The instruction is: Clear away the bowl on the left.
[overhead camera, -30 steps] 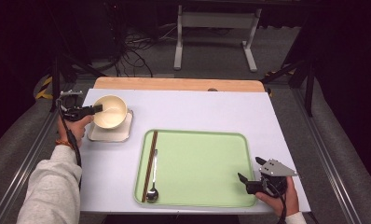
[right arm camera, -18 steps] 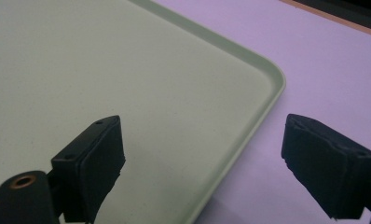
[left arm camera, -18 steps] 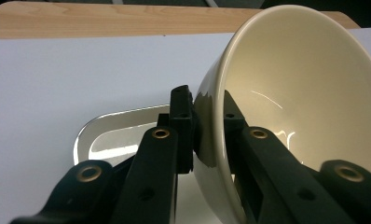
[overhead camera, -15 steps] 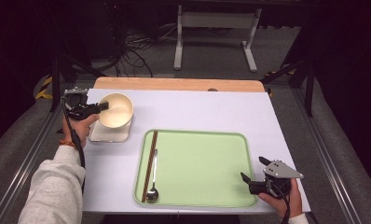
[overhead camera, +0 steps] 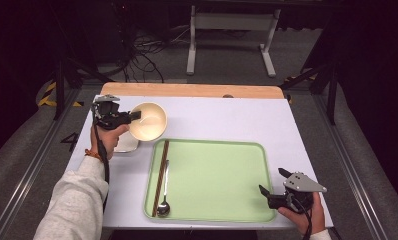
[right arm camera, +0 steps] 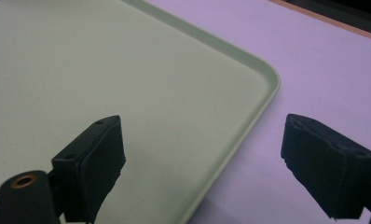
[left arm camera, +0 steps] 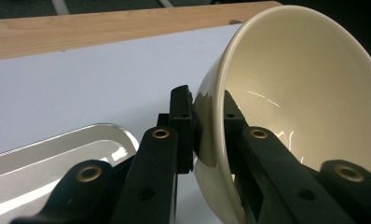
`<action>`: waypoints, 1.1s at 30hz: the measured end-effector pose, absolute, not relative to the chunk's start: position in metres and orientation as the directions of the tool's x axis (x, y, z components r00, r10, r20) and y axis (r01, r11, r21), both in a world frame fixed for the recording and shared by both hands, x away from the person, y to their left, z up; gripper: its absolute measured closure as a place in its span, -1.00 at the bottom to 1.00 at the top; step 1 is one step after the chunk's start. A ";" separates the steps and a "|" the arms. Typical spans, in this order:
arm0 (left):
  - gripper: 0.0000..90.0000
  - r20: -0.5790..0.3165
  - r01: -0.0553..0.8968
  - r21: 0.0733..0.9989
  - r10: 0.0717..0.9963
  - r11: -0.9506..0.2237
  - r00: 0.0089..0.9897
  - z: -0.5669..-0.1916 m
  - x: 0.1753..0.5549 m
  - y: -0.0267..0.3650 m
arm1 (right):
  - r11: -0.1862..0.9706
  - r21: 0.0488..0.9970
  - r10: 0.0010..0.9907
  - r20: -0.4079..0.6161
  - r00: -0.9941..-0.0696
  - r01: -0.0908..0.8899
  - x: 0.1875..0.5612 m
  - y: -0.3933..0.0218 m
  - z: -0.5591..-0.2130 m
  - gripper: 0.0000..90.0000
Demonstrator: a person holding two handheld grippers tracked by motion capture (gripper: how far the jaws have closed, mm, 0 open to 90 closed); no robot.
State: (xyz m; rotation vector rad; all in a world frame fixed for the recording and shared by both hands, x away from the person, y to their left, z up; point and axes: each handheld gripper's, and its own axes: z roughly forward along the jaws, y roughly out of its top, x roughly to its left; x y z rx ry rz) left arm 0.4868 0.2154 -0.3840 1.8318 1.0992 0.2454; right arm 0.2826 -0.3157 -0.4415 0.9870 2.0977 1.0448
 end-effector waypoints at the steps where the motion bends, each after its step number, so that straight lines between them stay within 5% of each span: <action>1: 0.81 -0.283 0.574 0.804 0.748 -0.157 0.601 -0.384 0.485 0.208 | 0.419 0.836 0.815 -0.175 -0.553 0.353 0.282 -0.316 -0.442 -0.70; 27: 0.78 -0.304 0.583 0.743 0.611 -0.328 0.731 -0.431 0.480 0.122 | 0.426 0.828 0.814 -0.175 -0.554 0.365 0.279 -0.315 -0.445 -0.70; 33: 0.77 -0.339 0.600 0.746 0.611 -0.289 0.716 -0.438 0.484 0.120 | 0.427 0.827 0.813 -0.174 -0.555 0.366 0.279 -0.316 -0.445 -0.70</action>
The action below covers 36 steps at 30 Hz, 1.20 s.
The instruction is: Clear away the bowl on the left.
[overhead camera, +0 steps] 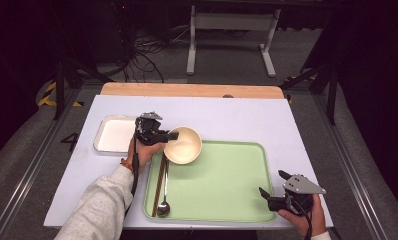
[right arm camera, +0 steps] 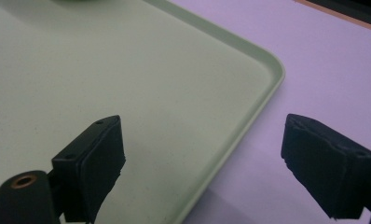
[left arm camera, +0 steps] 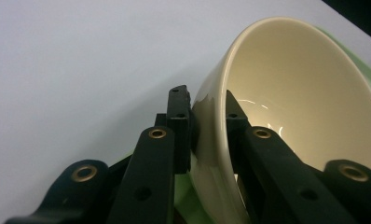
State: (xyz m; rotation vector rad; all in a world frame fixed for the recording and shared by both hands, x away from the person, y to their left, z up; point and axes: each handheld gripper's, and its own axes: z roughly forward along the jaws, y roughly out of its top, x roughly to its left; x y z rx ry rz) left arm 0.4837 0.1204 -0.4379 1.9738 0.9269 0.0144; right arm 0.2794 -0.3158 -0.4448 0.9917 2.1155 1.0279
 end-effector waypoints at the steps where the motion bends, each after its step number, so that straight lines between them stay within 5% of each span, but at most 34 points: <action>1: 0.77 -0.339 0.600 0.746 0.611 -0.289 0.716 -0.438 0.484 0.120 | 0.427 0.827 0.813 -0.174 -0.555 0.366 0.279 -0.316 -0.445 -0.70; 11: 0.78 -0.240 0.558 0.745 0.633 -0.366 0.736 -0.435 0.490 0.110 | 0.320 0.864 0.831 -0.058 -0.554 0.389 0.282 -0.318 -0.438 -0.70; 23: 0.66 -0.296 0.544 0.797 0.615 -0.263 0.731 -0.425 0.487 0.126 | 0.400 0.837 0.810 -0.132 -0.571 0.373 0.280 -0.308 -0.439 -0.71; 36: 0.50 -0.231 0.499 0.811 0.617 -0.305 0.752 -0.414 0.478 0.147 | 0.399 0.835 0.816 -0.135 -0.562 0.379 0.282 -0.312 -0.442 -0.71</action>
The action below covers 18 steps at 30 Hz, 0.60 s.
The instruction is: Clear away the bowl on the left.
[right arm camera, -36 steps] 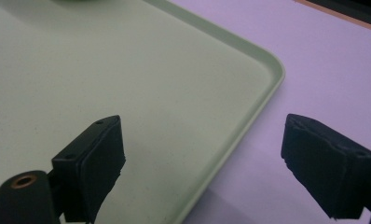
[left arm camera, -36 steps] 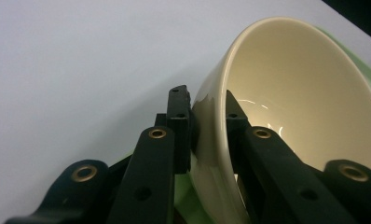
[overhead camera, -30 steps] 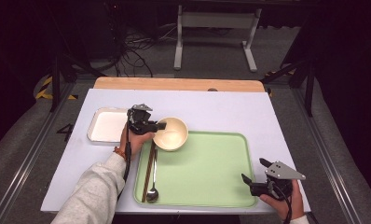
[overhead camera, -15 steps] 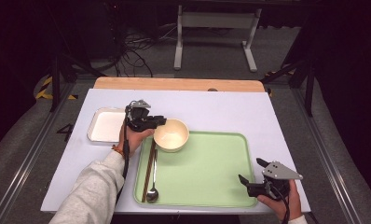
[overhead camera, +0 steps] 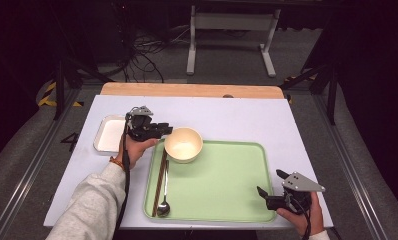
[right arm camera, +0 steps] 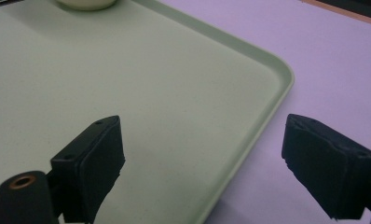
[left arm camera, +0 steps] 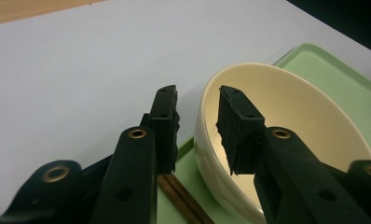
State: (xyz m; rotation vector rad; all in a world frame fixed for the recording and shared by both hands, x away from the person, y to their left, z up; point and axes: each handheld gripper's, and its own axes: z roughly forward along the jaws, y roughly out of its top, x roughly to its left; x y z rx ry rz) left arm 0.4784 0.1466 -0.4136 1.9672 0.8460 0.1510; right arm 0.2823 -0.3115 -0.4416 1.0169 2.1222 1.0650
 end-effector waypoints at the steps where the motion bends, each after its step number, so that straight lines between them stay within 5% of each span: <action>1: 0.49 -0.225 0.493 0.814 0.616 -0.307 0.755 -0.412 0.477 0.149 | 0.403 0.834 0.817 -0.142 -0.560 0.377 0.282 -0.312 -0.442 -0.71; 18: 0.21 -0.040 0.367 0.816 0.590 -0.447 0.807 -0.390 0.453 0.179 | 0.428 0.825 0.809 -0.167 -0.564 0.370 0.282 -0.310 -0.443 -0.71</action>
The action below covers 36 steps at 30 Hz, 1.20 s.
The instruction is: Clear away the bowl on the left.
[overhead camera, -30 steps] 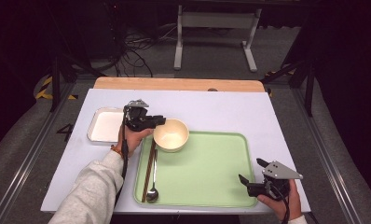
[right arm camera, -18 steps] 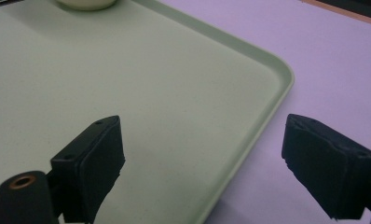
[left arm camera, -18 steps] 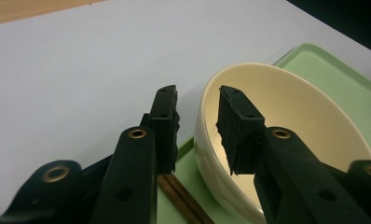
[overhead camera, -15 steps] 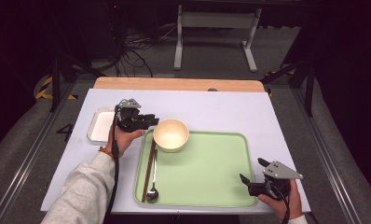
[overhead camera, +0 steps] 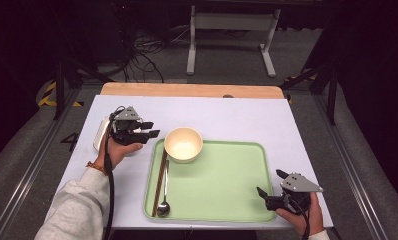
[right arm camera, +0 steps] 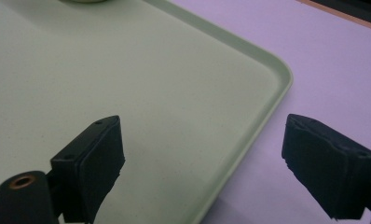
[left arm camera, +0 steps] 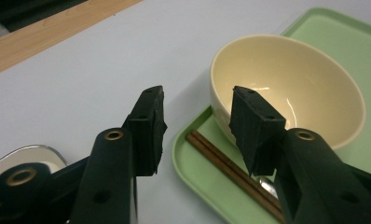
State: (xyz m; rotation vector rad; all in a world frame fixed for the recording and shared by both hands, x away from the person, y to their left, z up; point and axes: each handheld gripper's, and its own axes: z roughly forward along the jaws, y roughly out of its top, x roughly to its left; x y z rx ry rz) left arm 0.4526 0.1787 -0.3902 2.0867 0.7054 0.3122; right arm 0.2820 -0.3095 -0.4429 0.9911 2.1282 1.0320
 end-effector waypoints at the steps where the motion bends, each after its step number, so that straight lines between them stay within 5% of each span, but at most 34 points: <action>1: 0.20 -0.030 0.357 0.815 0.582 -0.456 0.813 -0.390 0.451 0.180 | 0.425 0.826 0.810 -0.164 -0.563 0.370 0.282 -0.310 -0.443 -0.71; 18: -0.24 0.063 0.338 0.770 0.592 -0.541 0.804 -0.389 0.429 0.205 | 0.427 0.826 0.813 -0.172 -0.557 0.368 0.283 -0.308 -0.442 -0.71; 36: -0.51 0.042 0.433 0.711 0.648 -0.554 0.761 -0.403 0.435 0.252 | 0.439 0.820 0.806 -0.178 -0.565 0.368 0.291 -0.306 -0.444 -0.70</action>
